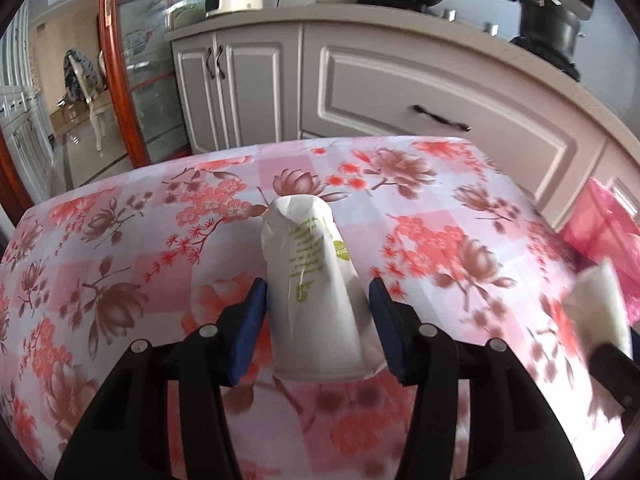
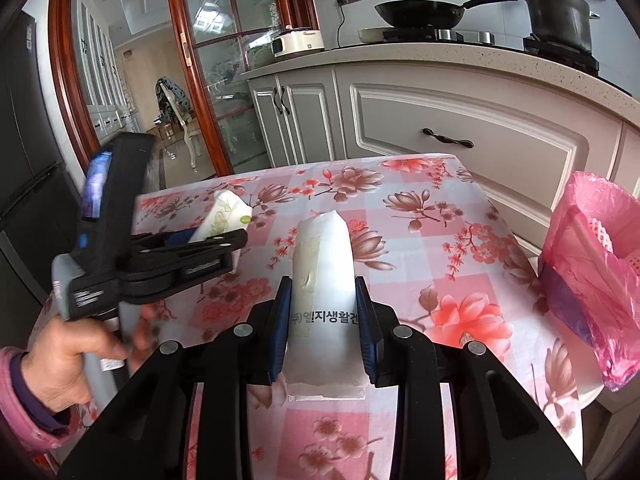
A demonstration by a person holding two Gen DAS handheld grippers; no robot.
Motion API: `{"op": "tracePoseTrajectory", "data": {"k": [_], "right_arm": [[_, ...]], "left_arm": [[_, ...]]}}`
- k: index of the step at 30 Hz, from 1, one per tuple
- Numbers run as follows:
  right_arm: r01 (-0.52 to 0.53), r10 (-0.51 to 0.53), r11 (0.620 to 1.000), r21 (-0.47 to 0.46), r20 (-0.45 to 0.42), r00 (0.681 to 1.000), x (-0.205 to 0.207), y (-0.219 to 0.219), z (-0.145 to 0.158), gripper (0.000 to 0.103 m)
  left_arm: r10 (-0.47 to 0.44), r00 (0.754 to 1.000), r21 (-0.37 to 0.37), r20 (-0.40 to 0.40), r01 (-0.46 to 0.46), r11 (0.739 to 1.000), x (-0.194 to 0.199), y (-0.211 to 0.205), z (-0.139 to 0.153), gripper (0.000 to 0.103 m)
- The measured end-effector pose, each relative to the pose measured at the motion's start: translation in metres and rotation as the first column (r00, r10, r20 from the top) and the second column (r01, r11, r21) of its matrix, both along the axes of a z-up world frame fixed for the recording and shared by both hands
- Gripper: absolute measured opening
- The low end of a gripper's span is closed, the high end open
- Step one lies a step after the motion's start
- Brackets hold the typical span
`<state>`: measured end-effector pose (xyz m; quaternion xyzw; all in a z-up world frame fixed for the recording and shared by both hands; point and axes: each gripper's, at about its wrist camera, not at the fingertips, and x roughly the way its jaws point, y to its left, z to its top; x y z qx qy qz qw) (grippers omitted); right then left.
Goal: Collect trash
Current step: 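Carry the tissue pack and tissue roll over the pink bin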
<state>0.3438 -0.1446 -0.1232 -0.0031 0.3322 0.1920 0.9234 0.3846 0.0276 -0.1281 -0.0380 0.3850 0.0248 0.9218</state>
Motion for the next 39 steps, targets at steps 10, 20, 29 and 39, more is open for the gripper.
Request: {"op": "tracePoseTrajectory", "data": {"k": [10, 20, 29, 39], "right_arm": [[0.073, -0.073, 0.997, -0.010, 0.029, 0.997, -0.044, -0.002, 0.007, 0.030], [0.125, -0.123, 0.992, -0.012, 0.112, 0.986, -0.096, -0.005, 0.033, 0.030], [0.176, -0.179, 0.984, 0.031, 0.214, 0.960, -0.138, -0.018, 0.066, 0.030], [0.223, -0.231, 0.973, 0.059, 0.272, 0.934, -0.164, -0.049, 0.087, 0.030]], "left_arm": [[-0.083, 0.987, 0.023, 0.140, 0.081, 0.996, -0.083, -0.013, 0.032, 0.051], [-0.162, 0.942, 0.022, 0.295, 0.163, 0.986, -0.164, -0.027, 0.072, 0.051], [-0.199, 0.893, 0.057, 0.403, 0.192, 0.980, -0.210, -0.043, 0.105, 0.052], [-0.257, 0.844, 0.093, 0.470, 0.242, 0.966, -0.234, -0.075, 0.126, 0.052]]}}
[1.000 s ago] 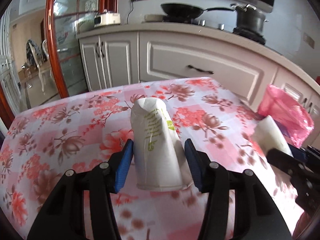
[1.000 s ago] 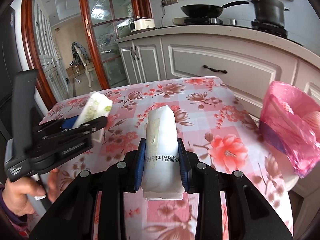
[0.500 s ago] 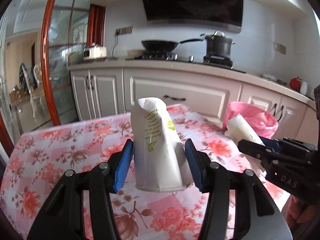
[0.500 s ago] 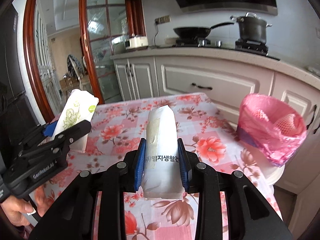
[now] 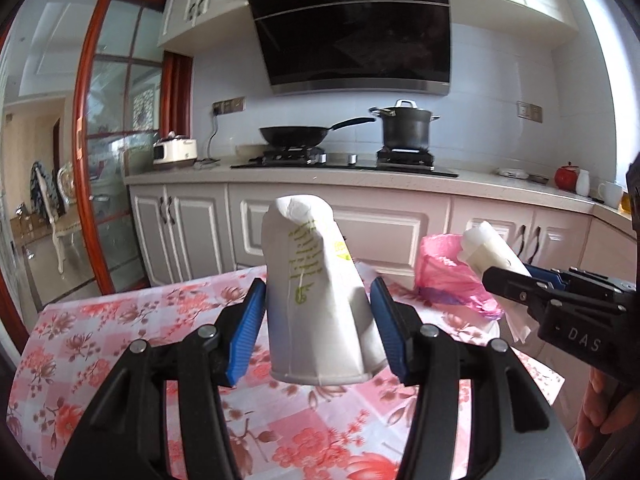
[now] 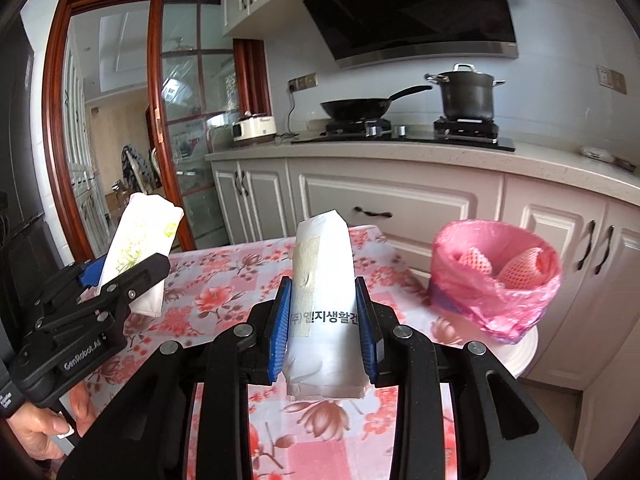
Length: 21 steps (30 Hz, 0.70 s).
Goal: Collect trash
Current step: 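Carry the tissue pack and tissue roll over the pink bin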
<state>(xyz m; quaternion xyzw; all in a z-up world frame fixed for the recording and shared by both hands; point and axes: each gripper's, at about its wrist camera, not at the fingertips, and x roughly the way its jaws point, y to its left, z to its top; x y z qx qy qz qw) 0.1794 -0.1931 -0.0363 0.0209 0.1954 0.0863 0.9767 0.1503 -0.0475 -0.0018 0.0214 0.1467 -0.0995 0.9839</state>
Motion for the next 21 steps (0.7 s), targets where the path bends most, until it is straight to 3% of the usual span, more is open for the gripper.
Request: {"op": "tracePoseTrajectory", "data": {"k": [10, 21], "right_arm": [[0.095, -0.096, 0.995, 0.006, 0.034, 0.995, -0.004, -0.043, 0.005, 0.030], [0.205, -0.204, 0.979, -0.008, 0.055, 0.977, 0.011, -0.099, 0.010, 0.030]], "left_arm": [[-0.102, 0.994, 0.018, 0.027, 0.102, 0.995, 0.009, -0.053, 0.003, 0.052], [-0.203, 0.979, -0.003, 0.027, 0.203, 0.979, 0.061, -0.107, 0.005, 0.053]]}}
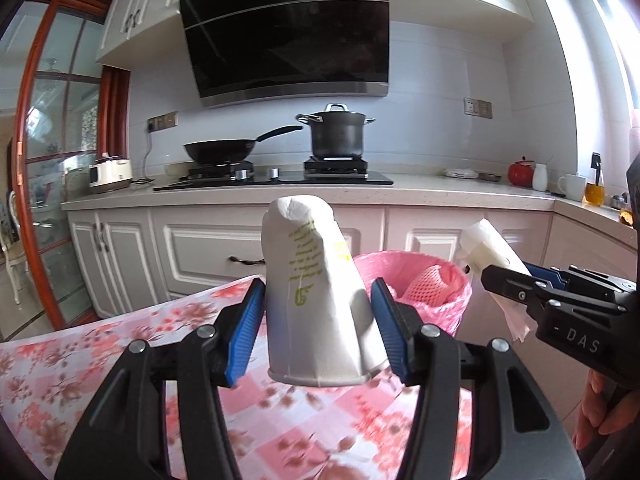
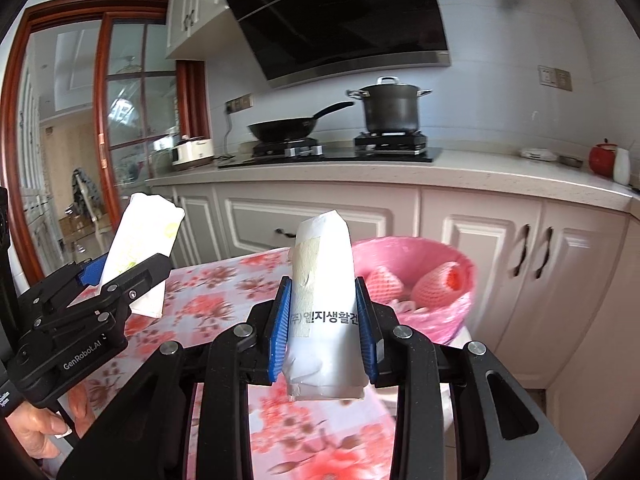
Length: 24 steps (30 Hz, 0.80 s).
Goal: Collect trash
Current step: 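Carry the tissue pack and tissue roll over the pink bin, then open both tools over the pink bin to drop the tissues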
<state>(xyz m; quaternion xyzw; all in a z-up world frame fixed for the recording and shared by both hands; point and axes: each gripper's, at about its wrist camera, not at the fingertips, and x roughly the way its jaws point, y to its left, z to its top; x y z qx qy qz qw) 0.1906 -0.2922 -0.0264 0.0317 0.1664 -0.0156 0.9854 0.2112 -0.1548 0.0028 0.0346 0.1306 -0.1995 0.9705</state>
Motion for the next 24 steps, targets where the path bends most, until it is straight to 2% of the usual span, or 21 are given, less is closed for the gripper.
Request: {"op": "tracePoseTrajectory", "data": {"k": [11, 24], "right_arm": [[0.074, -0.074, 0.997, -0.026, 0.006, 0.997, 0.031, -0.053, -0.002, 0.030], [0.123, -0.123, 0.992, -0.002, -0.023, 0.992, 0.112, -0.123, -0.015, 0.031]], "left_arm": [[-0.091, 0.996, 0.003, -0.002, 0.091, 0.996, 0.050, -0.053, -0.003, 0.053], [-0.194, 0.980, 0.003, -0.031, 0.195, 0.981, 0.157, -0.138, -0.008, 0.053]]}}
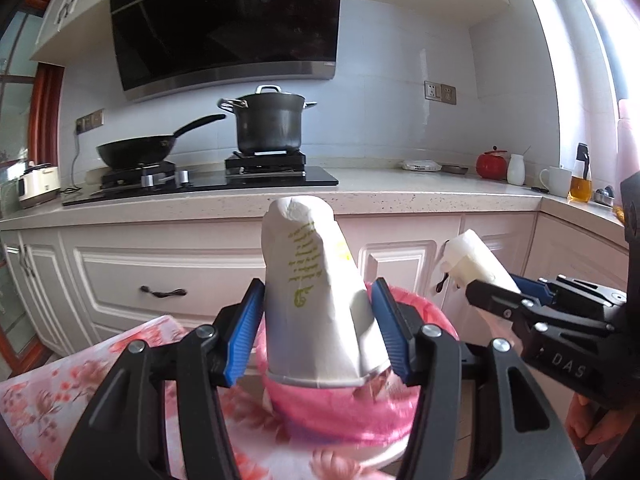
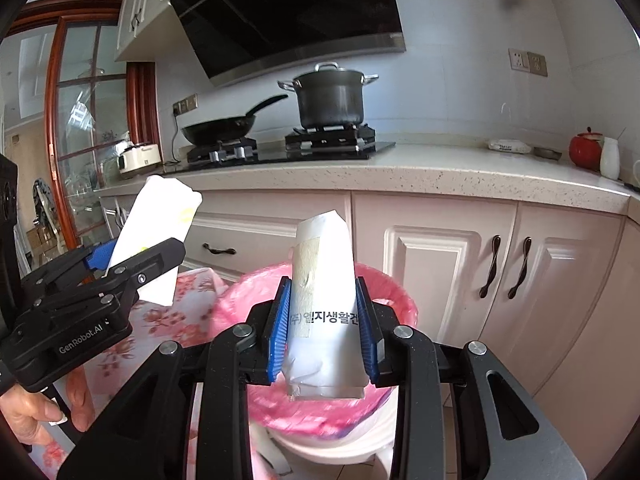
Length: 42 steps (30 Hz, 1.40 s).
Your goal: Collect trash
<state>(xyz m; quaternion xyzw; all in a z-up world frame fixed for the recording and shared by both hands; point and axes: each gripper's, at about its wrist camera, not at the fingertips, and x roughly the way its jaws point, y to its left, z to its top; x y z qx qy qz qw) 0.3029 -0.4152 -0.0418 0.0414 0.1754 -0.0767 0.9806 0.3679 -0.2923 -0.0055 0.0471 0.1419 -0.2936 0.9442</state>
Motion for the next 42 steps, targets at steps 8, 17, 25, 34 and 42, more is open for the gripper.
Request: {"op": "tracePoseTrajectory", "data": {"k": [8, 17, 25, 34, 42], "right_arm": [[-0.015, 0.015, 1.000, -0.002, -0.026, 1.000, 0.052, -0.026, -0.018, 0.034], [-0.031, 0.033, 0.999, 0.036, -0.057, 0.998, 0.087, -0.043, -0.034, 0.049], [-0.037, 0.038, 0.999, 0.015, -0.043, 0.998, 0.054, -0.018, -0.009, 0.057], [-0.016, 0.016, 0.999, -0.033, -0.015, 1.000, -0.041, 0.039, 0.048, 0.084], [0.056, -0.057, 0.998, -0.005, -0.055, 0.997, -0.109, 0.075, 0.048, 0.084]], "left_arm": [[-0.046, 0.997, -0.035, -0.061, 0.044, 0.998, 0.056, -0.029, -0.026, 0.057], [0.015, 0.997, -0.043, -0.077, -0.018, 0.999, 0.084, -0.015, -0.050, 0.085], [0.114, 0.993, -0.032, -0.042, -0.116, 0.993, 0.058, 0.036, -0.025, 0.098], [0.129, 0.991, -0.046, 0.023, -0.128, 0.991, -0.035, 0.082, 0.041, 0.098], [0.216, 0.976, -0.044, 0.005, -0.215, 0.976, -0.115, 0.116, 0.058, 0.098]]}}
